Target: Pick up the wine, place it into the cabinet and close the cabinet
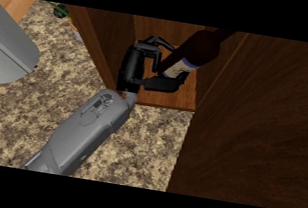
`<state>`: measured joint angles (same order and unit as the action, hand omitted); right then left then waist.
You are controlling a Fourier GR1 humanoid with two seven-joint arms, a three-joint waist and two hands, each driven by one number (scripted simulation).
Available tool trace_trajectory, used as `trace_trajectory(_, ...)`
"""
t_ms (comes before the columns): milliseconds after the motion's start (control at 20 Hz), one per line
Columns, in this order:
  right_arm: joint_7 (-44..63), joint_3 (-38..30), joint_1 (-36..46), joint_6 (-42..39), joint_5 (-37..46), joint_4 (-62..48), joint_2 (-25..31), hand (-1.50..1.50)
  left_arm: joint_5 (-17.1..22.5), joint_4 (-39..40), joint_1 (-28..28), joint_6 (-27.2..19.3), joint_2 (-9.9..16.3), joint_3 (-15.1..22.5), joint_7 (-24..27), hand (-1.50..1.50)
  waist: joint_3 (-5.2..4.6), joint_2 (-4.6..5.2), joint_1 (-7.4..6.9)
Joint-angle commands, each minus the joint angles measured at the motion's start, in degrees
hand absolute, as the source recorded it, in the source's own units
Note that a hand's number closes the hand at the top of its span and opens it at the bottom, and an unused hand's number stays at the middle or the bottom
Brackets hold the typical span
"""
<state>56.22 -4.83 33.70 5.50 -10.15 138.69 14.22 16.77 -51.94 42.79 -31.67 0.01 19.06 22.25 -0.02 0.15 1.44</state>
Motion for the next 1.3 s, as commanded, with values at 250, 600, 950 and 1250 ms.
trace_trajectory(250,0.80,2.19,1.52,1.03,-1.98,2.00,-1.51,-1.50,3.67,10.94,0.70,-2.91,-0.01,6.01,7.06,1.50,-0.04,0.14,0.42)
trace_trajectory(600,1.46,-1.09,-1.99,-1.40,-5.81,4.92,0.10,-1.50,7.62,18.75,2.20,-1.78,-0.01,3.76,14.13,1.50,-0.02,0.14,0.64)
trace_trajectory(950,0.51,-1.40,1.10,-1.42,-6.93,1.87,0.14,-1.50,13.48,26.24,8.23,1.85,-0.01,-1.96,18.76,1.50,-0.06,0.41,1.44)
trace_trajectory(1250,1.06,1.17,-0.31,-0.73,-5.45,3.34,-1.34,-1.50,15.66,33.51,13.20,4.60,-0.01,-6.36,19.23,1.50,-0.07,0.52,1.59)
